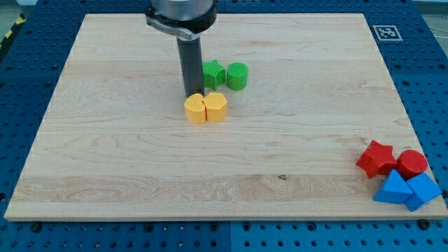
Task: Move the arm towards the center right of the board
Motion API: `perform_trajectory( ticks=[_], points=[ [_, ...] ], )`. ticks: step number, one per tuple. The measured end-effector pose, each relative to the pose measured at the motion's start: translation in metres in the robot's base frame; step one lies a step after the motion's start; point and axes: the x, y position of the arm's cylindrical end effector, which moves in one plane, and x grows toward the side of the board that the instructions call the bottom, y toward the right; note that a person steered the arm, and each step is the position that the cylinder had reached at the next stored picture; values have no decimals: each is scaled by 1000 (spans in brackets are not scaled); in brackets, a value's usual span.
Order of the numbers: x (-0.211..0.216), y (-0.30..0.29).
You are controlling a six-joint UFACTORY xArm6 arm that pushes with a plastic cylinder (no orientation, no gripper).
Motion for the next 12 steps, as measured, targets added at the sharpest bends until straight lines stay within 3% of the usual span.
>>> perform_trajectory(
  ticks=[4,6,8,10,12],
  points=[
    [4,115],
    [31,176],
    [36,267],
    [37,277],
    [45,333]
  ],
)
